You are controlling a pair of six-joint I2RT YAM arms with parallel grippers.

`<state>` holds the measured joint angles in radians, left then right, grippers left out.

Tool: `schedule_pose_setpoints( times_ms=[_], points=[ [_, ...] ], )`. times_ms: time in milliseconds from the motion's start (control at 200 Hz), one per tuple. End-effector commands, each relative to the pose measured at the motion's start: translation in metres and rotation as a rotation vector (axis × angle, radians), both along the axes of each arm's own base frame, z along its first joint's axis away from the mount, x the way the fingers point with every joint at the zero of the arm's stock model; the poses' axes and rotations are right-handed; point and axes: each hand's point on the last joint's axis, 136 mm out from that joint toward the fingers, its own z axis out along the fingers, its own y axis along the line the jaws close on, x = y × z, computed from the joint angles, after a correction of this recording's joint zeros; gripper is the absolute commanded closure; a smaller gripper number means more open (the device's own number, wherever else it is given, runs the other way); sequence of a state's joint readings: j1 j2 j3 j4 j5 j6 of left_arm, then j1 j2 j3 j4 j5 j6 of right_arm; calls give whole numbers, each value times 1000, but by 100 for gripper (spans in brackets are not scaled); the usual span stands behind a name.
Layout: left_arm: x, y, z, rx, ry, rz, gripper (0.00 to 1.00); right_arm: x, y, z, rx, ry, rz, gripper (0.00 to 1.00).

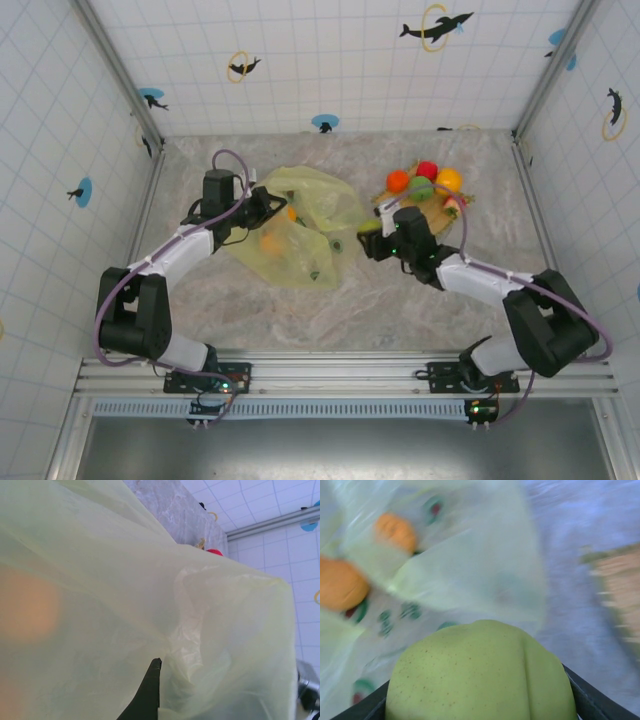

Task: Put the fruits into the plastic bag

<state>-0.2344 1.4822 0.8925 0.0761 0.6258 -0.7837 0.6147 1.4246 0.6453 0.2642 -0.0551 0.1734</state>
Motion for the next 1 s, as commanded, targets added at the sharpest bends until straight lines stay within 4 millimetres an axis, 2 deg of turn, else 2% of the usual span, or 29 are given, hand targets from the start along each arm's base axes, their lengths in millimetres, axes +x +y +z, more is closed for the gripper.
schedule_pose_setpoints(
  times_ms=[0,215,350,535,741,856,996],
  points=[
    [-2,1,-5,-6,11,-13,100,-1,37,9,2,-80,162,35],
    [-3,-1,-5,-14,17,-19,100,5,87,-20,-53,-38,292,36],
    [-4,-2,-4,-26,18,-25,100,14,112,-26,-9,-11,331,37],
    [-5,-5,2,-49,10,-38,100,29,155,-2,165,-25,377,36],
    [-6,-6,9,-57,-11,-44,100,58,184,23,339,-48,296,37],
    [-6,-6,10,-62,-12,-45,100,72,197,27,402,-45,245,37],
    [-7,-6,10,-65,-7,-45,100,89,206,19,440,-21,159,37]
  ],
)
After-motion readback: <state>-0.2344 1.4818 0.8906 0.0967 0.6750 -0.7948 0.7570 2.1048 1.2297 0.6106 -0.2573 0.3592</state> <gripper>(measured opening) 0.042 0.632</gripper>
